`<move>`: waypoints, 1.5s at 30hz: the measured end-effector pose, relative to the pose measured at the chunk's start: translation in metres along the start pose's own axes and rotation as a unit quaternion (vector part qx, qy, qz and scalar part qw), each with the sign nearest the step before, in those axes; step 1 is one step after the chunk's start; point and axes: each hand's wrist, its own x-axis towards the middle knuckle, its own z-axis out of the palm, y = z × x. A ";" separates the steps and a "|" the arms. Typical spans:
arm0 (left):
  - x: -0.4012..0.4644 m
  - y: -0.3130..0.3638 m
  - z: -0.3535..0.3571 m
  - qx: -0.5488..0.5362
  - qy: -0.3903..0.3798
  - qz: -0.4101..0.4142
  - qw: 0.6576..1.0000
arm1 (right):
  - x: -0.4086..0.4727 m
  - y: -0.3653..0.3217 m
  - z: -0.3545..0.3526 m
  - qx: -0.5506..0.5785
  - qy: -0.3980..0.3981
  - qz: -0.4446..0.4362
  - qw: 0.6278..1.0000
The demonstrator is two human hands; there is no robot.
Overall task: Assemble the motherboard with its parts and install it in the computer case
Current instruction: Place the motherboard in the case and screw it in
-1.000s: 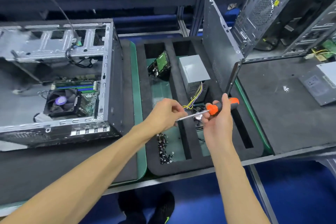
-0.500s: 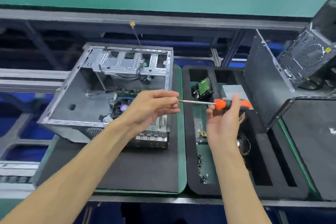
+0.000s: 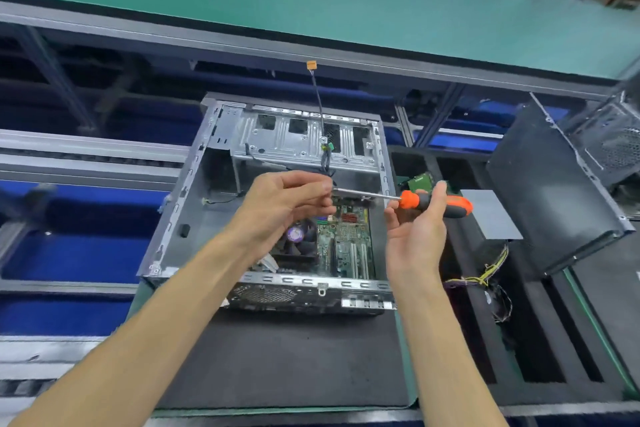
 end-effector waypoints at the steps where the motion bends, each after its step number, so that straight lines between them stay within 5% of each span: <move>1: 0.001 0.002 -0.005 0.004 -0.002 0.005 1.000 | -0.001 0.004 0.004 0.002 0.004 0.001 1.000; 22: 0.021 0.024 -0.034 0.143 0.041 0.079 0.986 | 0.015 0.032 0.041 0.042 -0.021 0.032 0.998; 28: 0.030 0.027 -0.038 0.095 0.086 0.077 0.989 | 0.016 0.047 0.049 0.119 -0.034 0.102 0.987; 38: 0.040 0.027 -0.057 0.132 0.049 0.044 0.989 | 0.030 0.053 0.061 0.152 -0.051 0.101 0.982; 40: 0.038 0.021 -0.068 0.277 0.055 0.003 0.959 | 0.034 0.049 0.063 0.122 -0.058 0.068 0.988; 43: 0.031 -0.003 -0.079 0.581 0.012 -0.083 0.809 | 0.040 0.046 0.069 0.008 -0.062 -0.014 0.998; 45: 0.025 -0.023 -0.080 0.633 -0.059 -0.154 0.757 | 0.042 0.048 0.074 -0.076 -0.085 -0.070 0.991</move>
